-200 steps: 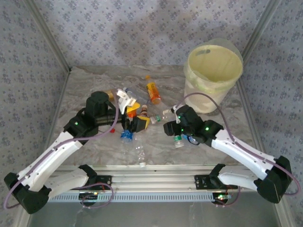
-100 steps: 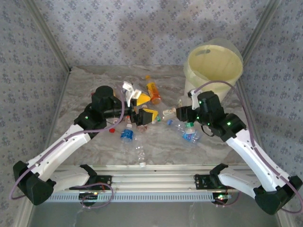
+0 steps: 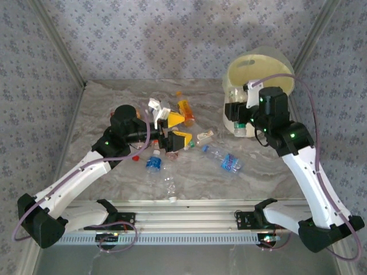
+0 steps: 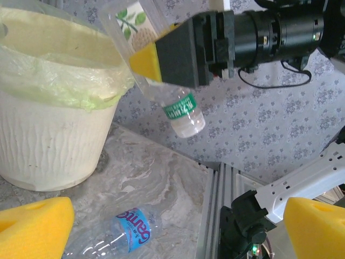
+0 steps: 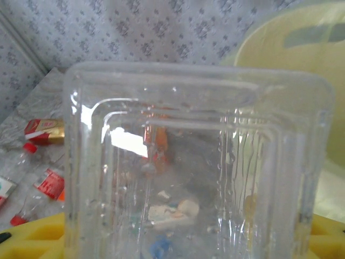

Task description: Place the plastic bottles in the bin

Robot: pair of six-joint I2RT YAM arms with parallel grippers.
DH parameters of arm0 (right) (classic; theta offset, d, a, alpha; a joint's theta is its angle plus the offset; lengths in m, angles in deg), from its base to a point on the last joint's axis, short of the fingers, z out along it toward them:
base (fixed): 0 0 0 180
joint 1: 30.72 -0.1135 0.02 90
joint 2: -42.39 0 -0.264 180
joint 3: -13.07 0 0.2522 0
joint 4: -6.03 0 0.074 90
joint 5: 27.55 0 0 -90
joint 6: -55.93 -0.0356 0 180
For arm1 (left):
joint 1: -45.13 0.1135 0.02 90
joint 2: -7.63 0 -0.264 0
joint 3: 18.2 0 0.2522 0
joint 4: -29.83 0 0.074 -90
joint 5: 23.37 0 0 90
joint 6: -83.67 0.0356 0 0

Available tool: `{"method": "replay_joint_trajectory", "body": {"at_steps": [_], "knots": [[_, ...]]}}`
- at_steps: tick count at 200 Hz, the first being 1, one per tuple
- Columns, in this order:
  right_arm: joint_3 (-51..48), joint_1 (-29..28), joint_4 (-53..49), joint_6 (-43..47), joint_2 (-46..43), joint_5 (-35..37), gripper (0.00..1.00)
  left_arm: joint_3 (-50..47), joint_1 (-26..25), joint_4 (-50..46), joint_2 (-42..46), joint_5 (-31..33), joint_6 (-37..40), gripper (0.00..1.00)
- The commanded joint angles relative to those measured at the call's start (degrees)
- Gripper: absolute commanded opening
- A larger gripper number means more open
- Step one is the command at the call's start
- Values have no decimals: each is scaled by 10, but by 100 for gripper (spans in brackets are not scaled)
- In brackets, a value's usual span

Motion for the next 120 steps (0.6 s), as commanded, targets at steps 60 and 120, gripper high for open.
{"method": "replay_joint_trajectory", "body": {"at_steps": [60,120], "knots": [[142,88,27,34,101,35,64,-13,-2,41,20,-2,-18,100],[194,147,71,27,177,41,63,-26,-1,60,35,8,-32,100]]}}
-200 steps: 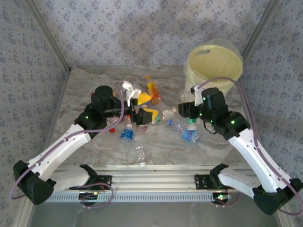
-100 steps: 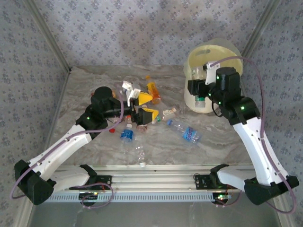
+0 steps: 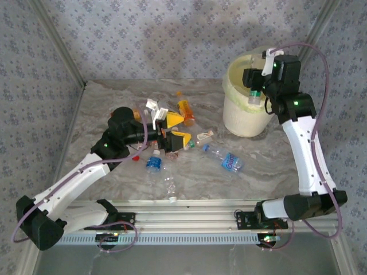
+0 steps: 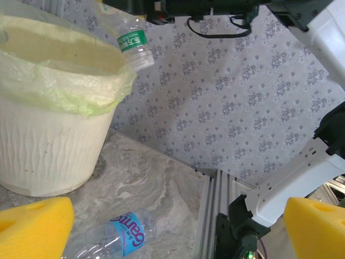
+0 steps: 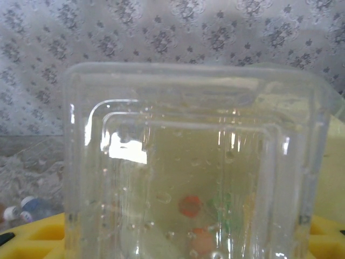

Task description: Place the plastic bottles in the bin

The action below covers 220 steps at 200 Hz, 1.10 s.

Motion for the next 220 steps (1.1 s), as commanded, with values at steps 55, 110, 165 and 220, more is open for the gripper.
{"method": "replay_joint_trajectory", "body": {"at_steps": [55,110,165,220], "knots": [[69,59,50,-7,103,7,63,-17,-2,20,32,25,0,100],[81,98,27,-25,179,-44,63,-25,-4,5,32,32,10,100],[73,108,-17,-33,233,-92,63,-23,-10,-27,29,42,33,100],[74,108,-71,-45,273,-99,63,-24,-15,-41,30,46,44,100]]}}
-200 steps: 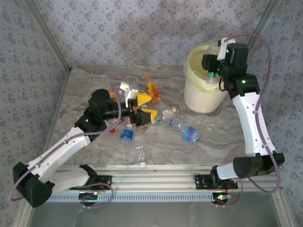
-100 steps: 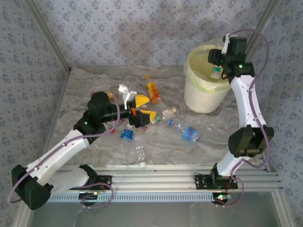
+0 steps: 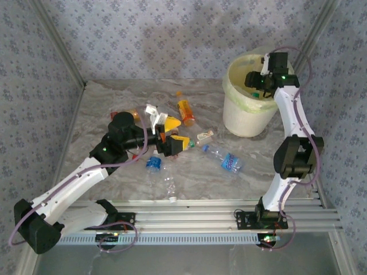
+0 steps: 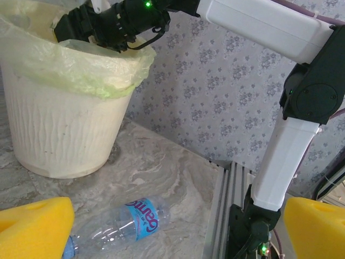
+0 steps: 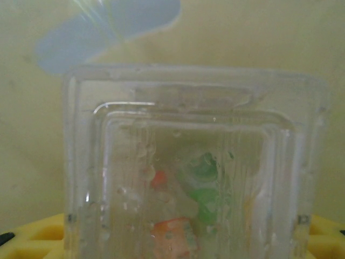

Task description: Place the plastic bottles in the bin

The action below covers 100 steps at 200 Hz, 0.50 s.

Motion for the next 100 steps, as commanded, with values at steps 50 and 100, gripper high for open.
{"method": "replay_joint_trajectory", "body": {"at_steps": [50,100], "knots": [[13,4,-88,-11,50,-1,64,8,-14,-22,8,10,27,100],[19,4,-108,-14,68,7,66,12,-17,-32,6,14,33,100]]}}
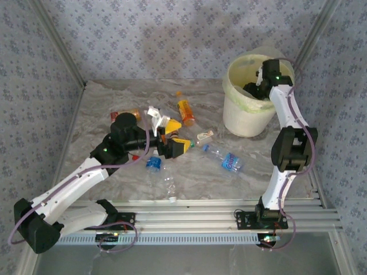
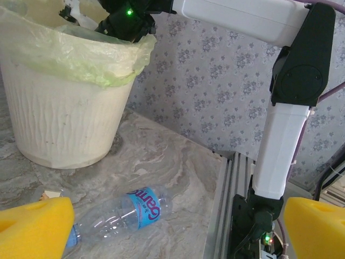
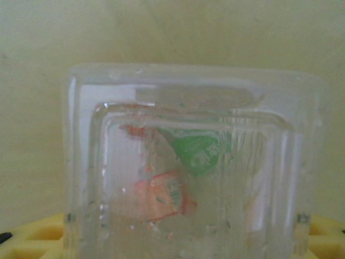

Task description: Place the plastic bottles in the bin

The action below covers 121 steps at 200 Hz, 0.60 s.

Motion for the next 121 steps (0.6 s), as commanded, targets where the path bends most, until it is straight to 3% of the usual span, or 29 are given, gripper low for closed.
{"method": "replay_joint_trajectory", "body": {"at_steps": [1,121], "knots": [[19,5,-30,-9,9,7,66,13,-5,-7,6,3,13,100],[37,4,-42,-19,-1,0,80,18,-14,-20,8,5,21,100]]}}
